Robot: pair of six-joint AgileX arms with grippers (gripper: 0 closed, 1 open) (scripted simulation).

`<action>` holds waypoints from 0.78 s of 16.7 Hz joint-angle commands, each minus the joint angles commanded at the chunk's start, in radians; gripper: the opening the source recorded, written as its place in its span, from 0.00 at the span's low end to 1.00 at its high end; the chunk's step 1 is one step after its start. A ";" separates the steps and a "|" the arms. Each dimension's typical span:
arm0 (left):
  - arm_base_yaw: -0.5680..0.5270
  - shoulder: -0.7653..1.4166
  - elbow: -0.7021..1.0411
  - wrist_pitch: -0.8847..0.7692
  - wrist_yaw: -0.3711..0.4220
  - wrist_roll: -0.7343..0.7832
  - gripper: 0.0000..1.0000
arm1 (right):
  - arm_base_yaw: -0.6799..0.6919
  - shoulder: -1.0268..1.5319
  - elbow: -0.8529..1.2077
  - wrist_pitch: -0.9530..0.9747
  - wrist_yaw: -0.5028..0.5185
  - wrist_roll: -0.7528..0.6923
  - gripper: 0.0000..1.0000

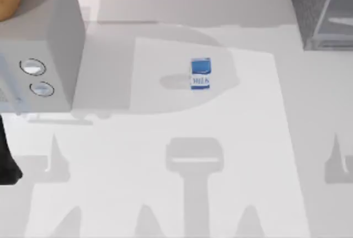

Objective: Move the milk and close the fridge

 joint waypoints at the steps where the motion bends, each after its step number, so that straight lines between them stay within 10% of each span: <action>1: 0.000 0.000 0.000 0.000 0.000 0.000 1.00 | 0.000 0.000 0.000 0.000 0.000 0.000 1.00; 13: 0.000 0.000 0.000 0.000 0.000 0.000 1.00 | 0.329 0.276 0.005 0.254 0.327 0.007 1.00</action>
